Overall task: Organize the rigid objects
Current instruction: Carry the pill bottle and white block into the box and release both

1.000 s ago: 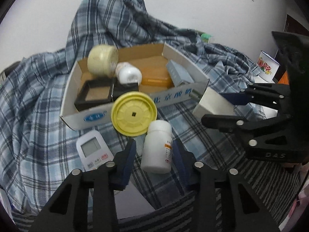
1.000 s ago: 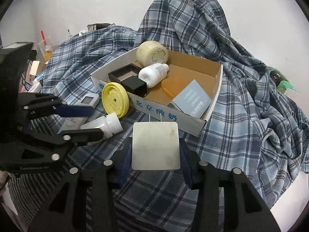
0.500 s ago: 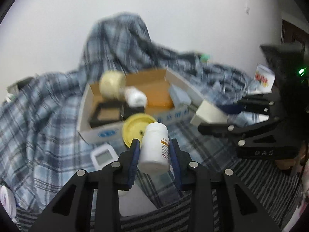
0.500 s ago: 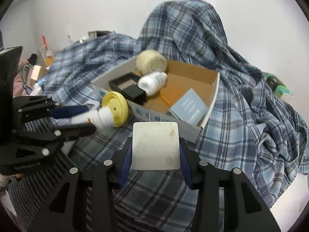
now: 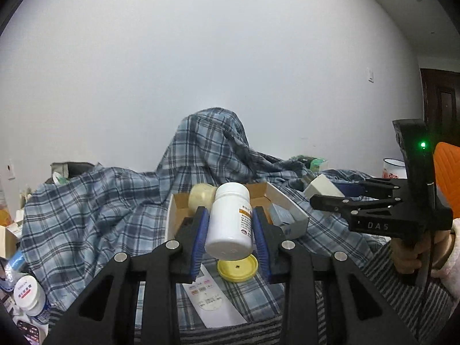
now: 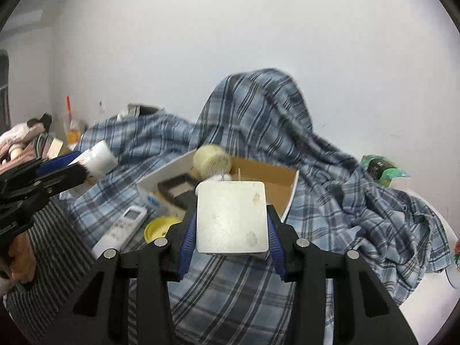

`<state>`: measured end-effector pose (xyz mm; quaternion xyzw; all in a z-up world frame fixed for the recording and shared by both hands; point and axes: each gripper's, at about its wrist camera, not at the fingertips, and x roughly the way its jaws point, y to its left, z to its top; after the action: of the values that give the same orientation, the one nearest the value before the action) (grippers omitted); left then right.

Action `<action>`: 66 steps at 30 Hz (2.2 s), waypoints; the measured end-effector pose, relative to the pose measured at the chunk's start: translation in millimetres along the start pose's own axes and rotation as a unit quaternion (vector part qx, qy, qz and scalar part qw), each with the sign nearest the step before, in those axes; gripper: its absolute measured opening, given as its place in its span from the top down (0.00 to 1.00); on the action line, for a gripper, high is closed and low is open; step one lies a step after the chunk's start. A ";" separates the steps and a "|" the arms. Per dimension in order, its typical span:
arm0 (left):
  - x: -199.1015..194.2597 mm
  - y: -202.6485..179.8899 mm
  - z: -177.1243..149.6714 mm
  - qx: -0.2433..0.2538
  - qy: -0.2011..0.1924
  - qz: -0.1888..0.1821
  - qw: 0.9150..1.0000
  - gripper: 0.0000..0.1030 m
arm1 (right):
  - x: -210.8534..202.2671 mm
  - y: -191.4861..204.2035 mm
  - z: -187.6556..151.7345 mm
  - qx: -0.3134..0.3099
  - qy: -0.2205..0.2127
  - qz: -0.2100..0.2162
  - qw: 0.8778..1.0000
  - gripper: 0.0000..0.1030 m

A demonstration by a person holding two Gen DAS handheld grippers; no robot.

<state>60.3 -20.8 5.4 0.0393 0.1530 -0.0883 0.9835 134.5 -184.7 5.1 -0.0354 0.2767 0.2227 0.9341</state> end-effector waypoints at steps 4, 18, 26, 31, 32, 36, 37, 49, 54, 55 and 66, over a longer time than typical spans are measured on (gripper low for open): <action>0.0 3.8 1.1 -0.004 -0.004 0.000 1.000 0.67 | -1.9 -3.7 2.2 0.009 -0.010 -0.005 1.000 0.57; -6.9 5.8 48.1 0.005 -0.069 0.028 0.997 0.67 | 10.1 -16.7 39.0 0.054 0.016 -0.048 0.997 0.57; 39.6 10.1 72.0 0.029 -0.105 0.049 0.993 0.67 | 28.1 -13.3 79.5 0.042 -0.050 -0.084 0.994 0.57; 72.2 25.9 67.8 0.004 -0.084 0.049 0.995 0.67 | 38.6 -11.4 83.7 0.033 -0.075 -0.093 0.992 0.57; 77.3 28.7 65.5 -0.001 -0.078 0.049 0.996 0.67 | 41.3 -11.9 81.9 0.033 -0.074 -0.094 0.992 0.57; 104.8 41.2 50.5 -0.019 -0.023 0.040 0.999 0.67 | 61.6 -20.4 69.7 0.045 -0.037 -0.083 0.995 0.57; 108.7 42.0 48.5 -0.021 -0.013 0.038 0.999 0.67 | 67.2 -21.8 66.9 0.046 -0.026 -0.080 0.995 0.57; 169.9 40.2 8.2 -0.029 0.177 0.034 0.983 0.67 | 128.7 -31.0 32.4 0.069 0.141 -0.040 0.987 0.57; 170.5 39.8 4.5 -0.032 0.180 0.029 0.983 0.67 | 135.0 -30.0 27.7 0.061 0.152 -0.030 0.986 0.57; 170.9 40.8 5.7 -0.031 0.179 0.029 0.983 0.64 | 135.0 -29.8 27.5 0.060 0.151 -0.028 0.986 0.55; 95.5 42.5 59.0 -0.047 0.058 0.052 0.996 0.37 | 84.6 -22.6 64.3 0.042 0.056 -0.052 0.996 0.43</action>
<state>175.1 -0.7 34.1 0.0060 0.2118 -0.0271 0.9769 239.8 -159.3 13.0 -0.0233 0.3358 0.1595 0.9280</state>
